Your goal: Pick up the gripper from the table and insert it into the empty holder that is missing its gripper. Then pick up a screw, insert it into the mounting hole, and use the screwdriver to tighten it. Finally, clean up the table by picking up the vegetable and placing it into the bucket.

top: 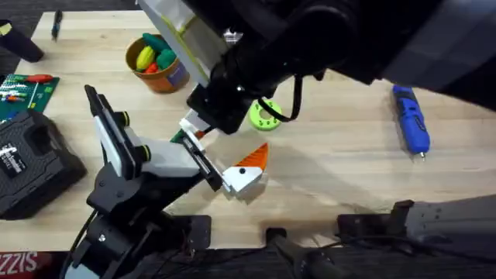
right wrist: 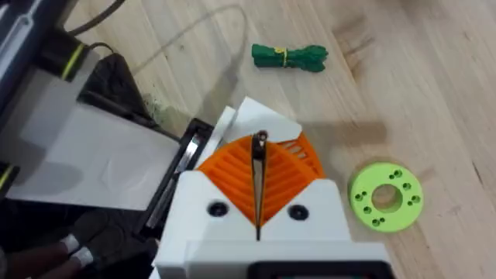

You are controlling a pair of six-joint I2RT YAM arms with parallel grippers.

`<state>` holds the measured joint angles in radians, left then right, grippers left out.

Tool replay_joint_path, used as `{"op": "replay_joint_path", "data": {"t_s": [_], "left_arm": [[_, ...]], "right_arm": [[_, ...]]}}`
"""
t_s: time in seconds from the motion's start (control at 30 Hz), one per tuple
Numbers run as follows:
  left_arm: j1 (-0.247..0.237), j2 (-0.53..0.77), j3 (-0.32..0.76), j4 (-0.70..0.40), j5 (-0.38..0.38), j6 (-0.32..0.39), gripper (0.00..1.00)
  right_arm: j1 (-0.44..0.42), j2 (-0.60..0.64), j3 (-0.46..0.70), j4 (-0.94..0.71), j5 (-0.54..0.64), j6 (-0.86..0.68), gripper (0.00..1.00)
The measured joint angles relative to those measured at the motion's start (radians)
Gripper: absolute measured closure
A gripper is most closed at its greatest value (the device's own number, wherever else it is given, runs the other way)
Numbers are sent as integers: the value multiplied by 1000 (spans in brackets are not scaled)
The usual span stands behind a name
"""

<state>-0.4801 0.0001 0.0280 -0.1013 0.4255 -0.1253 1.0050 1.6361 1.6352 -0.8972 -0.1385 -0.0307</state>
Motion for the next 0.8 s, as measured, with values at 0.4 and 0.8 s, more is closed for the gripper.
{"op": "replay_joint_path", "data": {"t_s": [0.4,0.8], "left_arm": [[0,0,0,0,0,0,13],[0,0,0,0,0,0,13]], "right_arm": [[0,7,0,-4,31,0,990],[0,7,0,-6,17,0,990]]}}
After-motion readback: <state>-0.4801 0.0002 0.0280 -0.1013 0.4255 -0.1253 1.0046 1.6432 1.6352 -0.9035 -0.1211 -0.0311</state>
